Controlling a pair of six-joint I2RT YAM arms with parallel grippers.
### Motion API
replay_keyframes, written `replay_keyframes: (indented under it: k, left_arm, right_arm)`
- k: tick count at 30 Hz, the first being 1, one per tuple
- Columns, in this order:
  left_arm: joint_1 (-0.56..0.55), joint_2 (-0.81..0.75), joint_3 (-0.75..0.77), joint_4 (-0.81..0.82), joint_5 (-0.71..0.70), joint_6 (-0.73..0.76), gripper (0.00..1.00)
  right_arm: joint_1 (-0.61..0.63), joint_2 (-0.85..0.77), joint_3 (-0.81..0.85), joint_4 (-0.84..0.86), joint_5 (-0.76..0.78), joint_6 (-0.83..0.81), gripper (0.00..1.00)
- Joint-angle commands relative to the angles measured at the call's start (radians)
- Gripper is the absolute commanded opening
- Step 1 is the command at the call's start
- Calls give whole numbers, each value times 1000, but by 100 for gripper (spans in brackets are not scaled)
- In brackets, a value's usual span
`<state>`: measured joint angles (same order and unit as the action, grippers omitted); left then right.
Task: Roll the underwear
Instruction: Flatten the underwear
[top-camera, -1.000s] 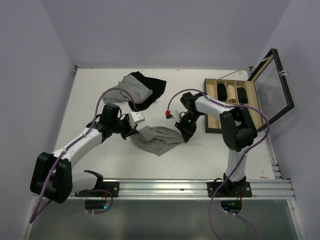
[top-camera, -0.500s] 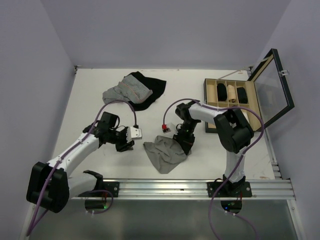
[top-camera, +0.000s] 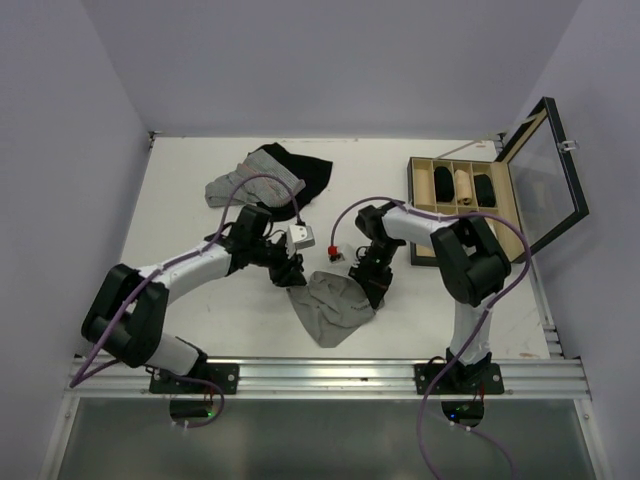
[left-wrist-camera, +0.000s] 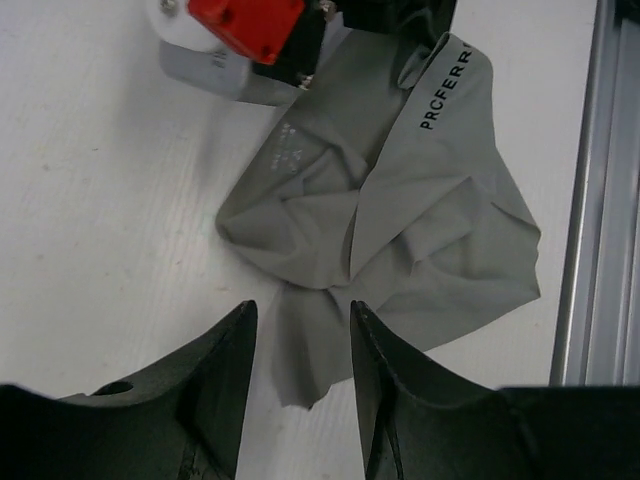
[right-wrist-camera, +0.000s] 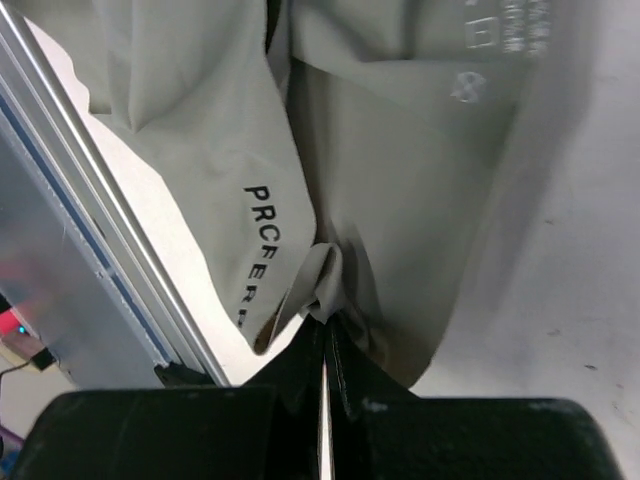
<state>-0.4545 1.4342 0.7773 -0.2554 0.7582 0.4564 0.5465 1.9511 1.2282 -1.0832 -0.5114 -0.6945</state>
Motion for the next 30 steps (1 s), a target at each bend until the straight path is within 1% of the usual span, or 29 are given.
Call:
replay_keyframes:
  k: [1,2,4,7,10,16,19,25,26,27,29,30]
  left_arm:
    - [-55,75,45,182,55,-191,46]
    - [-61,95,50,192,49,-231,46]
    - [-69,156,74,191,43,-252,47]
    - [-69,215,92,186,-28,-286,47]
    - [-69,223,85,197,-75,-300,47]
    - [-69,210,82,191,-95,-321,49]
    - [-69,222,95,173,-82,-331,50]
    - [-69,311,138,139,-19,-366,49]
    - [-70,319,142,134,4,-372,49]
    - [-69,325,146,128,13,-374,47]
    - [-69,339,154,111,35,-372,45]
    - [-69,341,152,107,35,-371,43]
  right_arm:
    - [-37,-75,2,32,4,23,0]
    - [-42,-80,1,32,2,23,0]
    - [-52,-89,-1,29,1,16,0]
    - [-59,-100,-3,28,-1,9,0]
    - [-59,-106,-10,28,-1,6,0]
    - [-59,-106,-22,28,4,-10,0]
    - [-59,-107,-27,26,8,-16,0]
    - [-59,-112,-35,28,19,-17,0]
    - [-59,-118,-36,31,36,-11,2]
    - [-60,-123,-39,32,39,-8,7]
    - [-77,-135,-38,31,39,0,13]
    - [-88,-150,-35,29,31,3,20]
